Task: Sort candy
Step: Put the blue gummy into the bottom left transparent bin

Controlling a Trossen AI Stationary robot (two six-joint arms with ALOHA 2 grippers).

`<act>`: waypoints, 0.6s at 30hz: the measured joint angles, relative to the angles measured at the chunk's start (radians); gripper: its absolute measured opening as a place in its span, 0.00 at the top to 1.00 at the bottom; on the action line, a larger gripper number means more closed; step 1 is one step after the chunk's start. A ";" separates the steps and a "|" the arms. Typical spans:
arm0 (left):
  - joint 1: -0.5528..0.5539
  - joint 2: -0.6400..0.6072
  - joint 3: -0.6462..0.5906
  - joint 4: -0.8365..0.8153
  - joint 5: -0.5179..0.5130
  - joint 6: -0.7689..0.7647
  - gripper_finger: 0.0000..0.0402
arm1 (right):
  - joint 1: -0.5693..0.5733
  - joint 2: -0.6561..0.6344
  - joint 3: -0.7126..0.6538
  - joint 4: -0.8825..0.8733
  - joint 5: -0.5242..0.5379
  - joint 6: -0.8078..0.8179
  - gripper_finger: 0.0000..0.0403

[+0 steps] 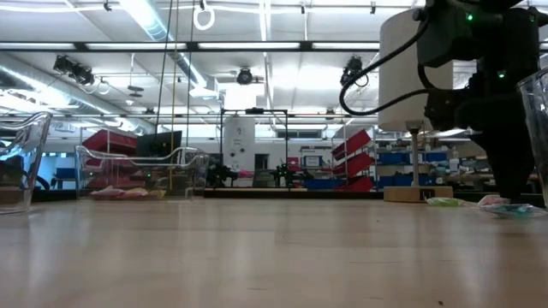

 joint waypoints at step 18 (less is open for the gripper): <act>0.000 0.000 0.000 0.014 -0.027 0.022 0.59 | 0.000 0.000 -0.092 0.133 -0.029 -0.016 0.61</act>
